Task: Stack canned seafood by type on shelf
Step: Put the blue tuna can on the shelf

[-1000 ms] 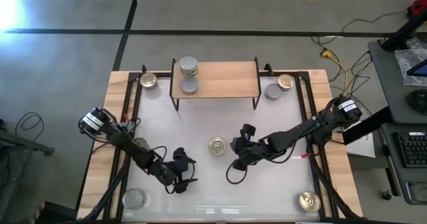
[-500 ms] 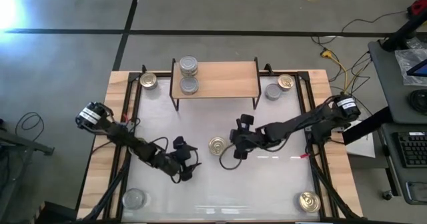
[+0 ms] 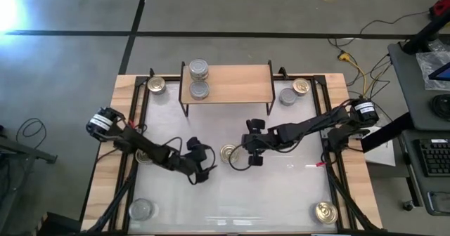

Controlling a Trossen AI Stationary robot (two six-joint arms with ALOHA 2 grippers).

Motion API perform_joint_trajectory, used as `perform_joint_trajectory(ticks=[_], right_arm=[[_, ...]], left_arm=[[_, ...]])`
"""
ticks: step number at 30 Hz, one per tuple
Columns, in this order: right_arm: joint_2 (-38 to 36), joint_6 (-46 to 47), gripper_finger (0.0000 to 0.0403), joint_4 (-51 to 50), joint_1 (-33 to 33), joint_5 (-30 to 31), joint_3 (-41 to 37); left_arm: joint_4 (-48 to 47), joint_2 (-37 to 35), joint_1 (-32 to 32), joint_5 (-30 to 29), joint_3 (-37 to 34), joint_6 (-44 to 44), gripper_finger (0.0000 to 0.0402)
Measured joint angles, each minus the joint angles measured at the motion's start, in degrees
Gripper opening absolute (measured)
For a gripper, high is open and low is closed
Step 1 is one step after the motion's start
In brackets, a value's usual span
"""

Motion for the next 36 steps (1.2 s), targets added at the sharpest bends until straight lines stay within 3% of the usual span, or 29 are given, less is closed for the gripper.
perform_joint_trajectory(ticks=[6, 14, 26, 36], right_arm=[[0.0, -0.2, 0.0206, -0.8, -0.1, 0.1, -0.8], [0.1, 1.7, 0.0215, 6.4, -0.1, 0.0, -5.4], [0.1, -1.8, 0.0206, 23.3, -0.1, 0.1, -11.7], [0.1, -0.3, 0.0206, 23.3, -0.2, 0.0, -12.9]], left_arm=[[6.0, 5.6, 0.8, -1.2, 0.0, 0.4, 0.0398], [10.0, 11.2, 2.2, -1.8, 3.1, 5.0, 0.0398], [12.9, 13.8, 8.4, 13.3, 6.8, 14.3, 0.0398], [17.1, 16.4, 8.6, 14.3, 8.0, 16.7, 0.0398]])
